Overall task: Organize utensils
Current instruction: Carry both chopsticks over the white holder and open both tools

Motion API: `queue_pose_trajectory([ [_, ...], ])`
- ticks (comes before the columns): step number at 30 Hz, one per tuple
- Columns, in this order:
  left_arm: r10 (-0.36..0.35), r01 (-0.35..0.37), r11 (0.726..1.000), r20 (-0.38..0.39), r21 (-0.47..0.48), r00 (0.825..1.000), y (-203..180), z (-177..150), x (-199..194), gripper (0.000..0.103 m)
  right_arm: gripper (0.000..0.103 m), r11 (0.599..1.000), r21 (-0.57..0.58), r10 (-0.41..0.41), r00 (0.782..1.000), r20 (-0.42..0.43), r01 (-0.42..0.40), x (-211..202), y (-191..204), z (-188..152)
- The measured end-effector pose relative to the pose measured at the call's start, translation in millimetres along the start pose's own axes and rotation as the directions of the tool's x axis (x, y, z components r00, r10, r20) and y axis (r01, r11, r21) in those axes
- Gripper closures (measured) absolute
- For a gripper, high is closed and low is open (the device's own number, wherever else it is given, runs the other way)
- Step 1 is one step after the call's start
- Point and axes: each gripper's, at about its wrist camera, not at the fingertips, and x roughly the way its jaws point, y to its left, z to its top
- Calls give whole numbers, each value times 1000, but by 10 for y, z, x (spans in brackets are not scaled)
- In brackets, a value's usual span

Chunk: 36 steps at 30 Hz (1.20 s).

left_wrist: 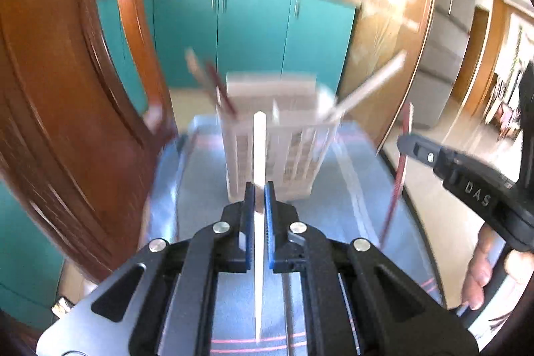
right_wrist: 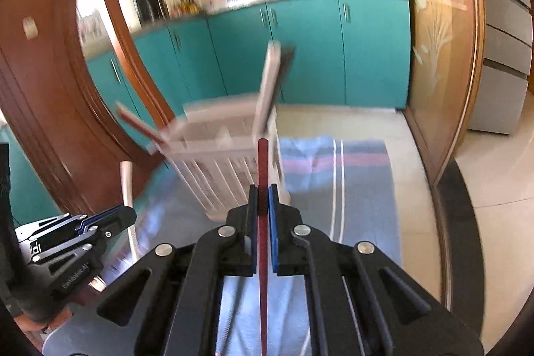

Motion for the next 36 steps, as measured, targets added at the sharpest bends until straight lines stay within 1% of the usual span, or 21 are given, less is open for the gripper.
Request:
queue_pose_trajectory([
  [2, -14, 15, 1000, 81, -15, 997, 75, 239, -264, 96, 96, 999, 33, 21, 998, 65, -24, -194, -19, 143],
  [4, -33, 41, 998, 153, -44, 988, 146, 458, -478, 96, 96, 997, 64, 36, 993, 116, -44, -332, -52, 323],
  [5, -46, 58, 997, 189, -59, 981, 145, 615, -512, 96, 96, 995, 78, 48, 989, 141, -59, -404, -43, 402],
  [7, -76, 99, 991, 238, -87, 968, 173, 800, -613, 96, 96, 987, 117, 80, 975, 209, -106, -532, -48, 632],
  [8, -106, 140, 983, 262, -115, 959, 195, 920, -644, 96, 96, 983, 134, 88, 967, 238, -123, -569, -62, 731],
  [10, -139, 195, 967, 301, -163, 943, 264, 1092, -635, 96, 96, 977, 161, 90, 952, 293, -142, -662, -96, 916],
  [11, -134, 199, 964, 321, -176, 937, 288, 1161, -611, 96, 96, 974, 173, 84, 938, 336, -149, -699, -96, 1010],
  [12, -122, 191, 964, 332, -184, 935, 314, 1195, -557, 96, 96, 973, 178, 76, 931, 358, -148, -705, -110, 1060],
  [13, -95, 170, 966, 343, -194, 935, 324, 1230, -495, 96, 96, 973, 184, 63, 924, 377, -142, -688, -115, 1107],
  [15, -56, 136, 968, 348, -210, 936, 384, 1228, -394, 96, 96, 975, 191, 29, 918, 394, -113, -597, -114, 1156],
  [17, -27, 103, 970, 326, -220, 945, 374, 1206, -194, 96, 96, 980, 184, -7, 921, 390, -70, -427, -89, 1134],
  [19, -6, 77, 974, 318, -212, 948, 431, 1220, -75, 96, 96, 984, 174, -30, 932, 360, -36, -202, -65, 1095],
  [20, 19, 48, 979, 320, -199, 947, 401, 1195, -6, 96, 96, 985, 168, -26, 941, 336, -32, -82, -50, 1067],
  [23, 69, -17, 985, 302, -171, 951, 345, 1116, 139, 96, 96, 988, 152, -25, 958, 284, -19, 128, -36, 1003],
  [26, 76, -37, 989, 277, -144, 958, 274, 1014, 249, 96, 96, 993, 114, -24, 970, 244, -4, 284, 23, 899],
  [30, 72, -42, 991, 251, -124, 965, 232, 925, 313, 96, 95, 998, 67, -26, 973, 229, 11, 286, 115, 843],
  [32, 78, -47, 991, 256, -125, 963, 244, 903, 291, 96, 87, 998, 53, -33, 968, 251, 20, 207, 135, 840],
  [33, 76, -44, 991, 260, -126, 963, 250, 902, 279, 96, 77, 998, 51, -36, 964, 262, 24, 172, 132, 844],
  [34, 76, -44, 991, 261, -125, 962, 249, 892, 255, 92, 66, 998, 53, -39, 958, 283, 25, 115, 127, 845],
  [35, 72, -41, 992, 262, -122, 962, 251, 882, 231, 89, 62, 998, 58, -39, 952, 302, 22, 57, 118, 844],
  [36, 71, -39, 992, 264, -122, 962, 259, 871, 201, 84, 60, 998, 60, -36, 949, 312, 17, 10, 106, 852],
])
